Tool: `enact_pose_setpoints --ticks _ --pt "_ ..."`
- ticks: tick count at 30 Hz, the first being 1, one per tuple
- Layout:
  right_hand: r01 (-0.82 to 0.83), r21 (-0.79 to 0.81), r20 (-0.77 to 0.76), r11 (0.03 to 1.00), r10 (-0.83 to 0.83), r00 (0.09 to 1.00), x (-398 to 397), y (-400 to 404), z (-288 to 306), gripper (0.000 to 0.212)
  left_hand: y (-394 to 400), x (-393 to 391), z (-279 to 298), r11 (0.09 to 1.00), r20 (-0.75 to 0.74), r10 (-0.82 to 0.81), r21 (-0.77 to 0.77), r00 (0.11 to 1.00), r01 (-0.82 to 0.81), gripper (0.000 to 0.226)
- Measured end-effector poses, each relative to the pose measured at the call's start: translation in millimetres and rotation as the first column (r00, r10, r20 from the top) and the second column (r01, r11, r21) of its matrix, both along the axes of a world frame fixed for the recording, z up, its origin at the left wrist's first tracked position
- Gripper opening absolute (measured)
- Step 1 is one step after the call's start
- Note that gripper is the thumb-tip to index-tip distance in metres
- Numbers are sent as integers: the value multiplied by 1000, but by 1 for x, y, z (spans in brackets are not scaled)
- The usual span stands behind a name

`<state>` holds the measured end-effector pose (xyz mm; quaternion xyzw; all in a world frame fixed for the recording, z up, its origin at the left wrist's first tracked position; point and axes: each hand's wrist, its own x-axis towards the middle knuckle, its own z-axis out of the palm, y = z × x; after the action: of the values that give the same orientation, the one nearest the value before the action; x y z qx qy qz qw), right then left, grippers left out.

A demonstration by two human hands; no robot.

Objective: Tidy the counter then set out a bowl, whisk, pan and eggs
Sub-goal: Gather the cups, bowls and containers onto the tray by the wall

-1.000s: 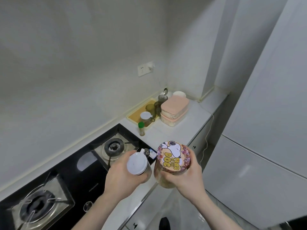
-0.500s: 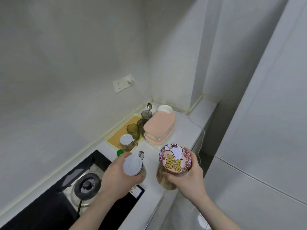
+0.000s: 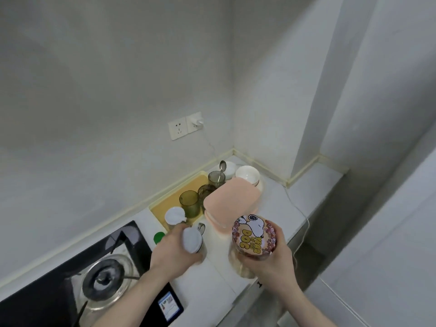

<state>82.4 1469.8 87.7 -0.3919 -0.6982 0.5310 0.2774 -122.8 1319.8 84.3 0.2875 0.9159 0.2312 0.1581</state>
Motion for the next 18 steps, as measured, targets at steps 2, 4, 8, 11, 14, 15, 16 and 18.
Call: enact_pose_setpoints --ticks 2,4,8,11,14,15,16,18 --pt "-42 -18 17 999 42 999 -2 26 -7 85 20 -4 -11 998 6 40 -49 999 -39 83" --pt "-75 -33 36 997 77 996 -4 51 -14 84 38 -6 -23 992 18 82 -94 997 -80 88" --pt "-120 -54 101 991 125 987 -9 97 -27 85 68 -7 -41 974 51 168 -164 985 -157 95" --pt "-148 -43 139 988 152 979 -13 118 -36 85 79 -9 -51 958 85 211 -216 974 -189 96" --pt "-170 -29 173 985 172 970 -16 129 -42 84 85 -11 -62 946 104 231 -255 967 -198 105" --pt "-164 -24 182 986 166 969 -18 133 -45 86 89 -14 -65 943 107 235 -266 966 -200 106" --pt "-159 -19 194 987 159 968 -19 134 -47 88 90 -16 -67 939 107 239 -279 965 -201 105" --pt "-148 -25 213 989 150 965 -22 139 -52 89 93 -22 -71 931 100 242 -306 965 -201 100"
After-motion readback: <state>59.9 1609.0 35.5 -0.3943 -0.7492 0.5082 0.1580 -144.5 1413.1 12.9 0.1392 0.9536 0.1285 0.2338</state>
